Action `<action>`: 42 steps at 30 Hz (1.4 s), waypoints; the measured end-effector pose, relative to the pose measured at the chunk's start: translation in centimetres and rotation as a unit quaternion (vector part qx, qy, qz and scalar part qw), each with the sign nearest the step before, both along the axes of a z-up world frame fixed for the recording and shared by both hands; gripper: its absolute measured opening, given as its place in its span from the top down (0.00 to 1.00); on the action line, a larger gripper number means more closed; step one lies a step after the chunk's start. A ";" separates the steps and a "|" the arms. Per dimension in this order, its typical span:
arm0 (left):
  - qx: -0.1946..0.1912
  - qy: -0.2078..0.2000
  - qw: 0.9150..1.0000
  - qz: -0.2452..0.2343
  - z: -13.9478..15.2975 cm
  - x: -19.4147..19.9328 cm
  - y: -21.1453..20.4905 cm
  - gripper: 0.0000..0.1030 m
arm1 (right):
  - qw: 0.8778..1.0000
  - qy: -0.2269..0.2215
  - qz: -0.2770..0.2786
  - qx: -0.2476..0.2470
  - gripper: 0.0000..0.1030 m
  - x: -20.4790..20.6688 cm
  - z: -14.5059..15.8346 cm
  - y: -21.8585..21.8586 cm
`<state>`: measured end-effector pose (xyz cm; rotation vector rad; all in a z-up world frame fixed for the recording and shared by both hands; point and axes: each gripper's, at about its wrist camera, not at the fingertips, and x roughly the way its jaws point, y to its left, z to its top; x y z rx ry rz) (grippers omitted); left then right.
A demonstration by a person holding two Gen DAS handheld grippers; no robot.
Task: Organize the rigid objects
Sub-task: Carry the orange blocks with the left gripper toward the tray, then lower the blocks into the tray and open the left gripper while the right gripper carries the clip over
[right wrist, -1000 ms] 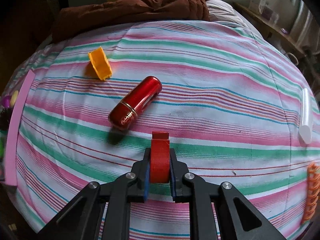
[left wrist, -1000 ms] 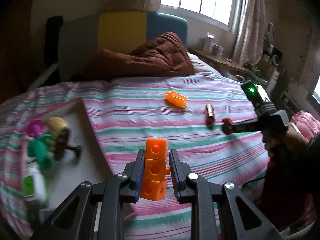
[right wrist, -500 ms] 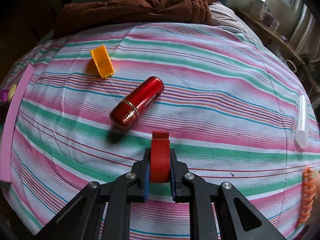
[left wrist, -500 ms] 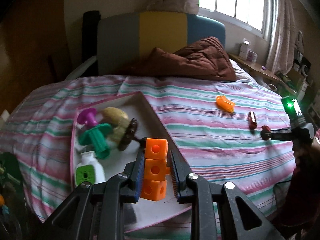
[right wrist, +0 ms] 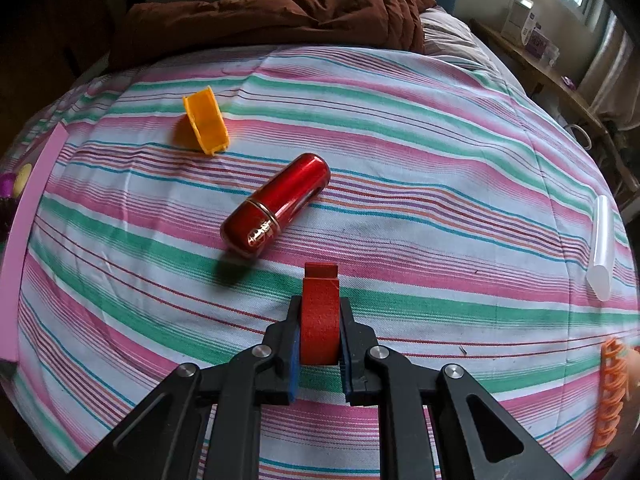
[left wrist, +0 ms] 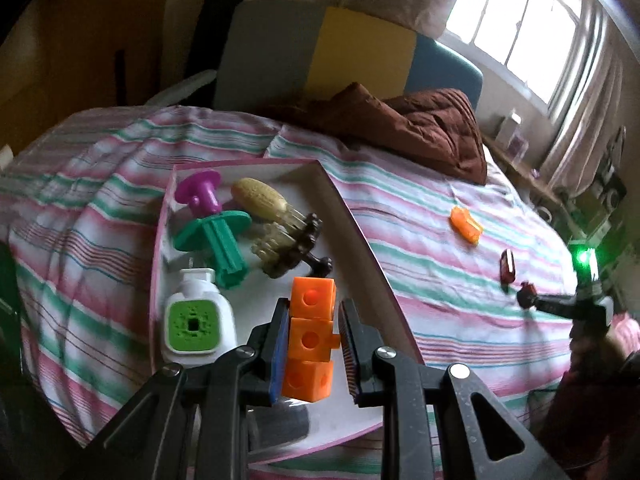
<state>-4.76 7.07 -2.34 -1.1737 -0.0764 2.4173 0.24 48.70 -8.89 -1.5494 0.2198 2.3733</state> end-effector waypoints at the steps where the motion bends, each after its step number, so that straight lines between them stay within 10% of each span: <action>1: 0.009 -0.004 1.000 0.002 0.1 -0.1 -0.4 0.77 | 1.000 0.000 0.001 0.001 0.85 0.0 0.0 0.0; 13: 0.040 -0.043 0.997 -0.049 0.0 -0.8 1.7 0.77 | 1.000 -0.002 0.000 0.003 0.85 0.0 0.0 -0.3; 24: -0.068 -0.074 0.995 0.005 -4.6 -5.1 3.3 0.77 | 1.000 -0.002 0.002 0.002 0.85 0.0 0.1 -0.5; 42: -0.070 0.038 0.997 0.024 0.2 -1.2 0.9 0.68 | 1.000 -0.002 0.004 0.008 0.85 0.2 0.2 -0.4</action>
